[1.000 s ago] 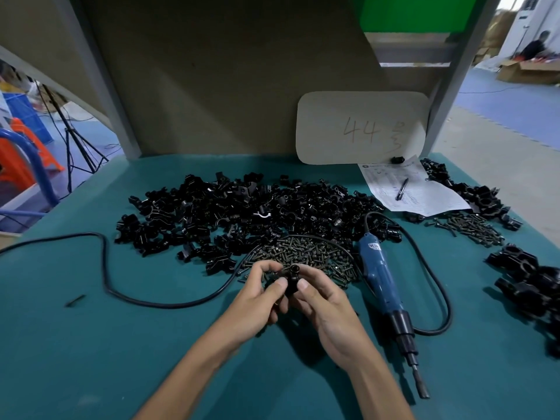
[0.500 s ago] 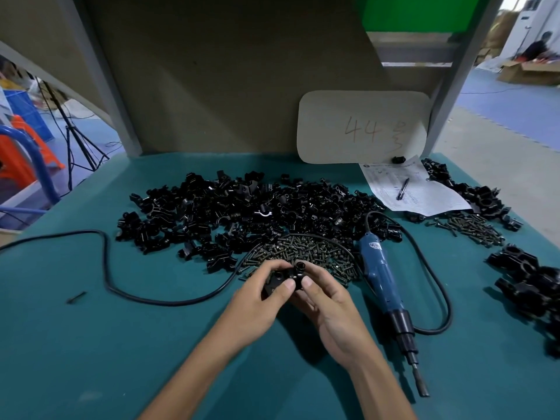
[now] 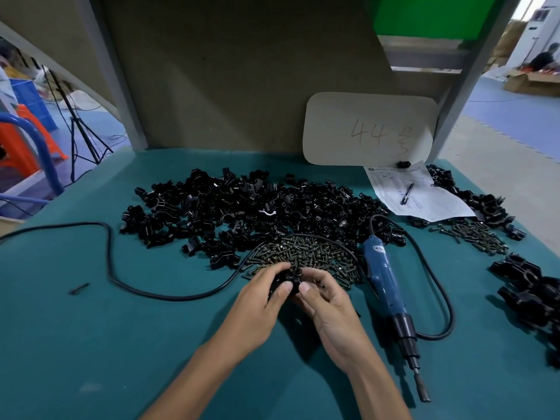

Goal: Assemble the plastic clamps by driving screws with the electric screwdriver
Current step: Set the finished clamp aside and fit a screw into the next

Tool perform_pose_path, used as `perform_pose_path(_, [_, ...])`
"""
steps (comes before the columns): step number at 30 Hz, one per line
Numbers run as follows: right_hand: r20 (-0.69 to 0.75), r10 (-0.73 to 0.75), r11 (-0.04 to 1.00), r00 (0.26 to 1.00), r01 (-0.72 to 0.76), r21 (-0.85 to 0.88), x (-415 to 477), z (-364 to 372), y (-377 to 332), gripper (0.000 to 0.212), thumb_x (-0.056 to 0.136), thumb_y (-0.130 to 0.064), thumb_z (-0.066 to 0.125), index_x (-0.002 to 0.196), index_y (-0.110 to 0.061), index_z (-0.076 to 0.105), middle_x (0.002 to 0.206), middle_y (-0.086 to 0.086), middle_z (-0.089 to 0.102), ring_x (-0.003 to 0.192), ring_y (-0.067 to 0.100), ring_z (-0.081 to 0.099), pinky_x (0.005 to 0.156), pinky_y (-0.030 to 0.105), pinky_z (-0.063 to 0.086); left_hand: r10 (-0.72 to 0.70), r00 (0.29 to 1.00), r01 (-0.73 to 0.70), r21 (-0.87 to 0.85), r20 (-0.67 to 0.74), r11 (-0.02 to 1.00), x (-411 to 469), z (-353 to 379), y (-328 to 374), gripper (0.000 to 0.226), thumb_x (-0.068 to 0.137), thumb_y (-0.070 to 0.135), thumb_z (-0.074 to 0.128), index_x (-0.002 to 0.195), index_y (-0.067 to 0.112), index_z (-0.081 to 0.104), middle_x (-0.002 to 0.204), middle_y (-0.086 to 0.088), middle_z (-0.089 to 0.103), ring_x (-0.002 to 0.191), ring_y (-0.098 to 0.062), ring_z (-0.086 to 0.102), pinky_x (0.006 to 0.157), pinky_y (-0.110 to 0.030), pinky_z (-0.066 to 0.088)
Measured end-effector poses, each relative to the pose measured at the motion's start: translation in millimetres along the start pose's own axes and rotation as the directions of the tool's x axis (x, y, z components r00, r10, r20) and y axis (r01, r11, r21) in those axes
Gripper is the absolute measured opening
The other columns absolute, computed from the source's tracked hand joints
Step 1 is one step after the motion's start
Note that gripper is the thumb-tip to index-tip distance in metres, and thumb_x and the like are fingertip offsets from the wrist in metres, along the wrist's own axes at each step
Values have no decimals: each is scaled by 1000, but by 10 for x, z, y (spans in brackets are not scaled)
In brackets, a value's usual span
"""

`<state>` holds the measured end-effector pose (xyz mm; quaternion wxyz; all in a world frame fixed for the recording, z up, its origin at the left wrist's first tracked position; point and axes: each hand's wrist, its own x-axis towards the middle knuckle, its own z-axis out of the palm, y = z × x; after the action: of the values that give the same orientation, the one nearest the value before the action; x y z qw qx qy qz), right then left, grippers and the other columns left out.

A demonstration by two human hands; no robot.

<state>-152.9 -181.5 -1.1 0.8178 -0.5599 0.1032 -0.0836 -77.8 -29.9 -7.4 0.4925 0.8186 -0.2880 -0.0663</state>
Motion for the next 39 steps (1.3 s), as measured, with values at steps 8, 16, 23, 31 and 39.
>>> perform_pose_path(8, [-63, -24, 999, 998, 23, -29, 21, -9, 18, 23, 98, -14, 67, 112, -30, 76, 115, -3, 74, 115, 14, 69, 90, 21, 55, 15, 999, -12, 48, -47, 999, -33, 146, -53, 40, 97, 68, 33, 135, 56, 36, 131, 30, 50, 123, 10, 47, 94, -8, 37])
perform_pose_path(16, [-71, -53, 996, 996, 48, -76, 33, -13, 44, 25, 88, -30, 76, 113, -28, 75, 121, -3, 72, 118, 18, 68, 91, 25, 56, -6, 999, 9, 81, -33, 997, -57, 164, -84, 51, 97, 68, 32, 143, 45, 38, 138, 29, 45, 120, 25, 37, 95, 1, 28])
perform_pose_path(23, [-75, -67, 995, 995, 62, -75, 39, -23, 63, 23, 87, -28, 77, 110, -24, 76, 113, -2, 74, 113, 20, 70, 89, 27, 58, -8, 998, 19, 171, -68, 985, -74, 164, -66, 58, 97, 68, 29, 146, 38, 40, 134, 24, 46, 123, 4, 40, 102, -21, 33])
perform_pose_path(31, [-82, -63, 990, 995, 52, -128, 40, -19, 78, 23, 84, -31, 79, 106, -25, 75, 109, -1, 74, 110, 25, 71, 92, 38, 59, -42, 999, 44, 63, -34, 997, -70, 142, -48, 63, 93, 68, 32, 146, 37, 43, 144, 20, 51, 129, 5, 45, 107, -22, 39])
perform_pose_path(39, [-66, -52, 997, 996, 48, -60, 45, -32, 74, 19, 86, -25, 78, 103, -21, 75, 103, -3, 75, 105, 21, 72, 89, 31, 58, -25, 999, 23, 63, 22, 998, -74, 143, -54, 51, 101, 63, 33, 150, 46, 30, 148, 25, 42, 134, 7, 39, 109, -23, 37])
